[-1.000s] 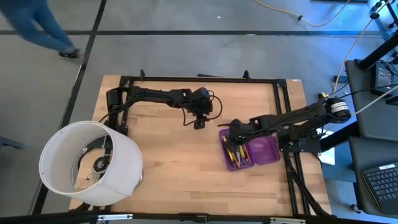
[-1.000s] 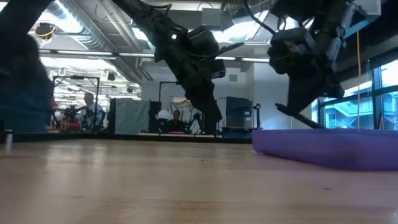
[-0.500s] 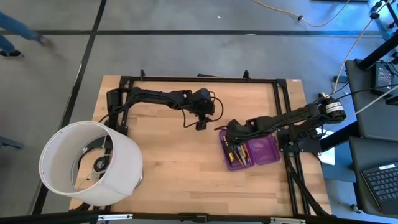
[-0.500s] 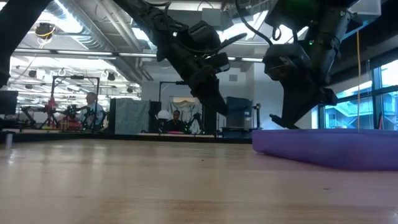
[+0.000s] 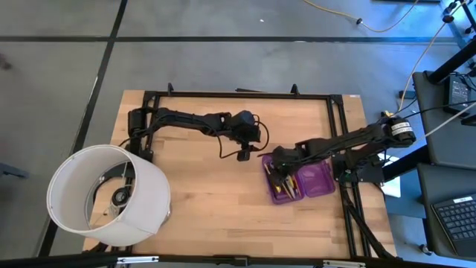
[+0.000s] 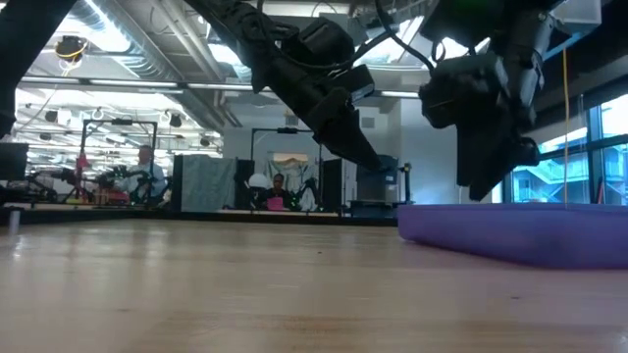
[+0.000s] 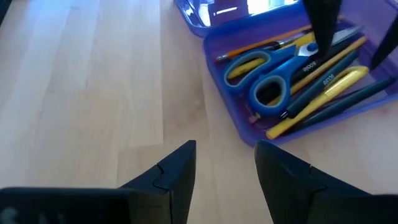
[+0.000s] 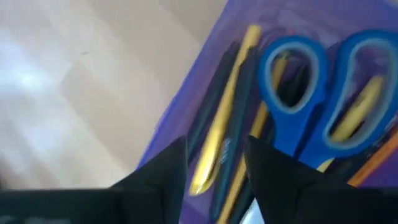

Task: Pick & place school supplies into a supply box
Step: Close the supply box

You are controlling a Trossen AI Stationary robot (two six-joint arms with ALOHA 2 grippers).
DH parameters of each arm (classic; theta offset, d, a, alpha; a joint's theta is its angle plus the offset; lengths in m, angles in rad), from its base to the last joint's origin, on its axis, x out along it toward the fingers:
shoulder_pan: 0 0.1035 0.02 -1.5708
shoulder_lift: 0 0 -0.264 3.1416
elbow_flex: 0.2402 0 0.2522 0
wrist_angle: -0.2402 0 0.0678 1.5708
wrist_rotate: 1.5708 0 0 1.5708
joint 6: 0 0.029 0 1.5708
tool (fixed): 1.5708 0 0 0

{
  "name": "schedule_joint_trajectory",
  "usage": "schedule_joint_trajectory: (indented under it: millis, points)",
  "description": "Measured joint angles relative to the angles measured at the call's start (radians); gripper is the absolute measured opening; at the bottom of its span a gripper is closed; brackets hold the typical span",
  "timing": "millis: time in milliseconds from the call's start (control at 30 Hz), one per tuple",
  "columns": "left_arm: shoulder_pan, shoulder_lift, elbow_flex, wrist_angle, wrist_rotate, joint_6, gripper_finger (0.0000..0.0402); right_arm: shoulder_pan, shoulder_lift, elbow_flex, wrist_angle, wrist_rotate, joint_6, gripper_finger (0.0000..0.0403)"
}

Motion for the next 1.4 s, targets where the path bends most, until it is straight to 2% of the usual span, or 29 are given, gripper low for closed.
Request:
schedule_joint_trajectory:
  millis: [67, 267, 400, 633, 733, 900, 1133, 1400]
  points:
    - [-0.002, 0.0, 0.0, -0.009, 0.0, 0.0, 0.0157, 0.0, -0.026, 0.0, -0.009, -0.032, 0.022, 0.0172]
    - [-0.015, 0.001, 0.0, 0.042, 0.022, -0.039, 0.0157, 0.0, -0.161, 0.0, -0.16, -0.019, 0.048, 0.0176]
    - [-0.063, 0.004, 0.0, 0.074, 0.07, -0.019, 0.0157, 0.001, -0.281, 0.001, -0.296, 0.053, 0.095, 0.0176]
    - [-0.148, 0.057, 0.0, 0.198, 0.058, -0.034, 0.0157, 0.006, -0.419, 0.001, -0.547, 0.193, 0.178, 0.0176]
    - [-0.175, 0.114, 0.001, 0.294, 0.031, -0.051, 0.0157, 0.003, -0.439, 0.001, -0.614, 0.234, 0.178, 0.0176]
    - [-0.173, 0.159, 0.001, 0.304, -0.084, -0.102, 0.0157, 0.002, -0.441, 0.001, -0.665, 0.314, 0.173, 0.0176]
    - [-0.17, 0.159, 0.0, 0.262, -0.07, -0.13, 0.0157, -0.017, -0.44, 0.001, -0.792, 0.355, 0.234, 0.0176]
    - [-0.164, 0.186, 0.002, 0.316, -0.08, -0.163, 0.0157, -0.023, -0.44, 0.001, -0.772, 0.355, 0.231, 0.0176]
